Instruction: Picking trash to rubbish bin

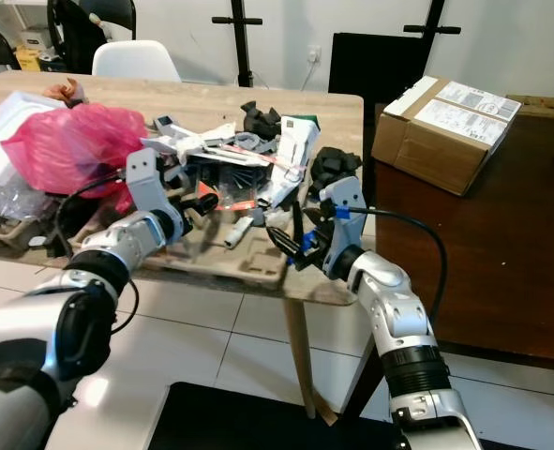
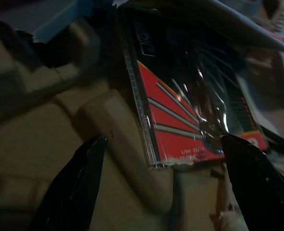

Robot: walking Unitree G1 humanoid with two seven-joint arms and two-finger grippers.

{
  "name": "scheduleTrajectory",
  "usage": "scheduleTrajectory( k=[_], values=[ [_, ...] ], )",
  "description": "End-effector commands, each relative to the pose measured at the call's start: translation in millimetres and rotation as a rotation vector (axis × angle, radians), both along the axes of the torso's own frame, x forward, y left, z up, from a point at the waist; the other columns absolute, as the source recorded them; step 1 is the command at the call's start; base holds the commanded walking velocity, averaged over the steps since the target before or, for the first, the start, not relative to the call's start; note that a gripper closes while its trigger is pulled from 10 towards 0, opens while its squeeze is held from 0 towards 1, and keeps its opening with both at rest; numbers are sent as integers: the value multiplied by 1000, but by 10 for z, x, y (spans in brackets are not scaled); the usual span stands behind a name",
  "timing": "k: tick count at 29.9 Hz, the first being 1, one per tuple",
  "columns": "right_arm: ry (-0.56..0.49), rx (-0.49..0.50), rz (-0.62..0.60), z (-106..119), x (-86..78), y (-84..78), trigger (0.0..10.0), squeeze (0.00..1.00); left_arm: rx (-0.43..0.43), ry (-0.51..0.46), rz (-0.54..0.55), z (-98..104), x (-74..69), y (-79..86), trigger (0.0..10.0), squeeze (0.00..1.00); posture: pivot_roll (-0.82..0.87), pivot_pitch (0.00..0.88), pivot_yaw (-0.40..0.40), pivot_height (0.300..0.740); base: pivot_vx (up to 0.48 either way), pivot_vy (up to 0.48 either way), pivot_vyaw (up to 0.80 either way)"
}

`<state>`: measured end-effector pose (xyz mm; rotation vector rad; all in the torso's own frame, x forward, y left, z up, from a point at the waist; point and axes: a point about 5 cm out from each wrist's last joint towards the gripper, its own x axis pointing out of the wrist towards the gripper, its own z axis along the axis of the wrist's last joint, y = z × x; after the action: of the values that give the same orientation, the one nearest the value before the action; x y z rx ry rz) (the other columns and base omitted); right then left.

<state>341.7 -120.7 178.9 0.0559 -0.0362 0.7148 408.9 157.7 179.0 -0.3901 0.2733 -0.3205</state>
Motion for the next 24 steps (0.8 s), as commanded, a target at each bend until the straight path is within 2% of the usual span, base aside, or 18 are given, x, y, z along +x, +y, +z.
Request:
scheduleTrajectory(
  k=[1,6,7,8,9,24],
  values=[
    [-10,-16,7,1,-14,20,10000,0,-11,5,-62,-1,-6,-108,10000,0,-113,132,50,740,0,0,0],
    [-12,-12,5,11,-9,16,10000,0,-27,-37,-79,77,12,-124,10000,0,-113,131,51,740,0,0,0],
    [-13,-11,5,12,-8,19,10000,0,-33,-40,-75,84,14,-118,7569,0,-113,129,53,740,0,0,0],
    [-13,-9,4,13,-8,23,10000,0,-35,-47,-68,93,18,-106,3569,0,-113,129,53,740,0,0,0],
    [-13,-8,4,11,-8,25,10000,0,-44,-47,-70,93,16,-105,0,0,-113,129,54,740,0,0,0],
    [-14,3,3,15,-2,41,10000,0,-37,-102,-94,163,22,-50,0,0,-108,124,56,740,0,0,0]
  ],
)
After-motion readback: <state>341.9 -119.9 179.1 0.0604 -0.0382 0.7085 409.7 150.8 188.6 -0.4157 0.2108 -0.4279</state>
